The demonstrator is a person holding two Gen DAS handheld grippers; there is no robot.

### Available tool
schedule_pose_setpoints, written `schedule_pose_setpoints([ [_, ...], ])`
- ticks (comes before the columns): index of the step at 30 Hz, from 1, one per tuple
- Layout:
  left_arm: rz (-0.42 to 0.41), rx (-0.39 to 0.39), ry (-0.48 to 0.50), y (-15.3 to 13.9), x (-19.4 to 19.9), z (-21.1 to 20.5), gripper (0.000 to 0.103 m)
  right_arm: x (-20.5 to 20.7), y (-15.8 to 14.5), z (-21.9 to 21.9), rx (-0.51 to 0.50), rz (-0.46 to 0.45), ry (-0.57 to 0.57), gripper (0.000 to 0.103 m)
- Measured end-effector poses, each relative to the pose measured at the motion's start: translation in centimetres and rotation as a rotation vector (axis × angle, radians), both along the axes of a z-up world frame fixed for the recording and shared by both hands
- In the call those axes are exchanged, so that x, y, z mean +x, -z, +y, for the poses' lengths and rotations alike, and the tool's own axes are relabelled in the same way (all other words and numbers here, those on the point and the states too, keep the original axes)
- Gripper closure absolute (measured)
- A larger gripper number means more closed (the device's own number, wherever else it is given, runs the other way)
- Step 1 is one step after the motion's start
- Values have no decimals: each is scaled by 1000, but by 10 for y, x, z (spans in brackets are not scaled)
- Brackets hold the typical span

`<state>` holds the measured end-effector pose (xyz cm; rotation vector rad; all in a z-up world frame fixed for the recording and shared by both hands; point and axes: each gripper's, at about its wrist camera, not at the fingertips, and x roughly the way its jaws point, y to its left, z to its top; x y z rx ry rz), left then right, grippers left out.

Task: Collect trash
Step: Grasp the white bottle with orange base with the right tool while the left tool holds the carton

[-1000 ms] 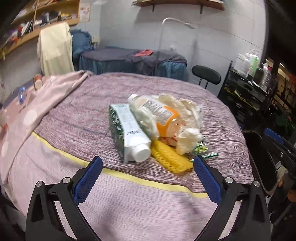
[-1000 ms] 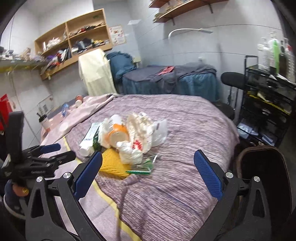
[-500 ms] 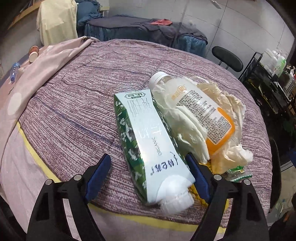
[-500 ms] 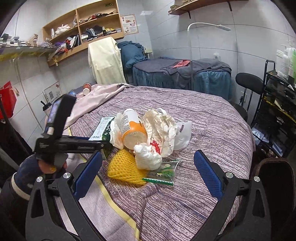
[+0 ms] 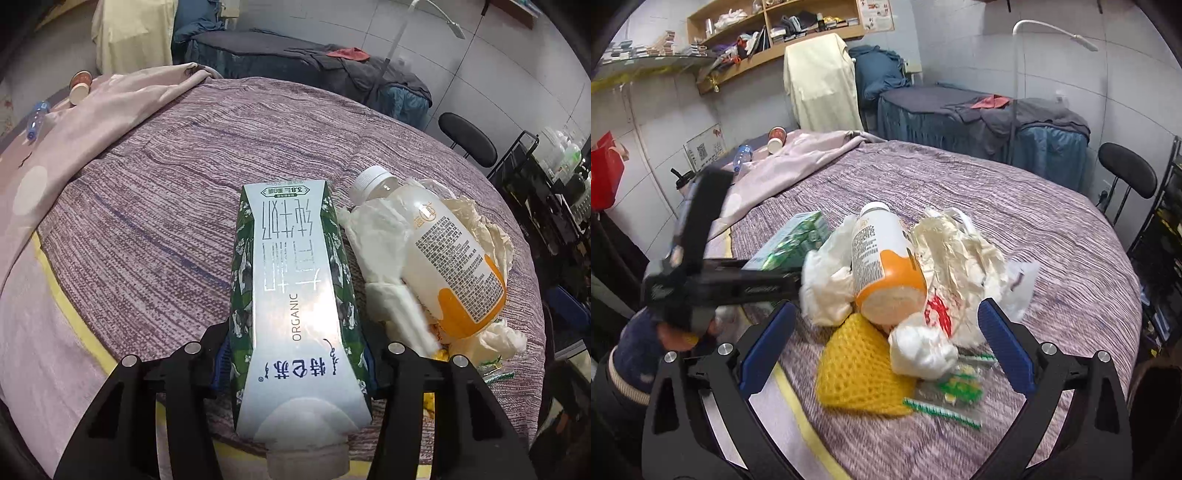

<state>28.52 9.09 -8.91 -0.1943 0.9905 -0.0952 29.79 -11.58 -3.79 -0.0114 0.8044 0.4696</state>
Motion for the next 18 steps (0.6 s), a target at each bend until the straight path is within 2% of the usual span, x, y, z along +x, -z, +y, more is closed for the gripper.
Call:
schedule_pose_setpoints([
  [1,-6,-12,-7,-1,-6,4,52,11,3,4,-5,16,-6,7],
  [3,-21,-23,-22,-4,-16,9,52,28,7,11,-18,41,-17,18],
  [8,-78,-10,-40,-17,-37,15,52,70,26,30,-75,128,-26,20],
  [13,-109,3,-45,-23,-47,14,52,88,43,50,-156,163,-57,26],
  [15,-111,-4,-42,-24,-47,13,52,92,52,52,-157,193,-61,39],
  [18,-114,-9,-40,-23,-50,10,52,93,55,51,-119,210,-61,41],
])
